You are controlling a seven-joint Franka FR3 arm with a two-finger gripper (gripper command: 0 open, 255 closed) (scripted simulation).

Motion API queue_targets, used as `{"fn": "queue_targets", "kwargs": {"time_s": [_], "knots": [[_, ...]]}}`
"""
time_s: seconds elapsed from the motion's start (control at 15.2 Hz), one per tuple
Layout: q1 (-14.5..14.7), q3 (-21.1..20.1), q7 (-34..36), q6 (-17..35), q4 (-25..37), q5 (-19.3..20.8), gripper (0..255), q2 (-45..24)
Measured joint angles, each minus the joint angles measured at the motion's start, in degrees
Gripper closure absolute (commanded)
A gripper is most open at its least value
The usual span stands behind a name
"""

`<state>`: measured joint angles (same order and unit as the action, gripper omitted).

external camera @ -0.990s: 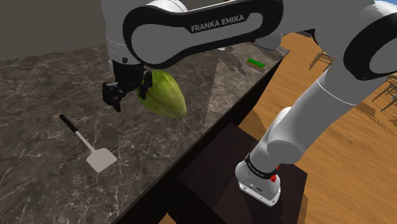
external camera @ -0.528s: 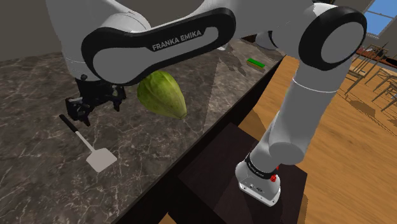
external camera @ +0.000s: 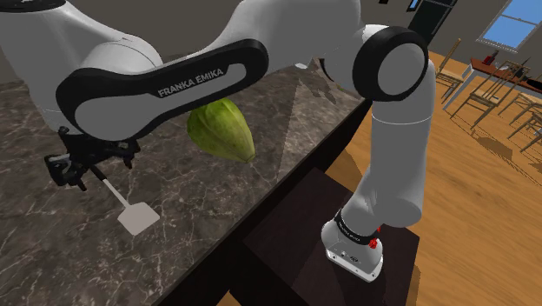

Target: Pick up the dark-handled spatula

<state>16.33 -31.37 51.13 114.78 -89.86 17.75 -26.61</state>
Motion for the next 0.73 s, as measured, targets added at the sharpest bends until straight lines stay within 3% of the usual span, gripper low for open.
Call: {"fn": "queue_targets", "kwargs": {"time_s": [0.4, 0.46, 0.73], "knots": [[0.3, 0.6, 0.9, 3.4, -2.0, 1.2, 0, -1.7], [0.3, 0.7, 1.0, 3.6, -2.0, 1.2, 255, -1.8], [0.4, 0.7, 1.0, 3.7, -2.1, 1.3, 255, -1.9]]}}
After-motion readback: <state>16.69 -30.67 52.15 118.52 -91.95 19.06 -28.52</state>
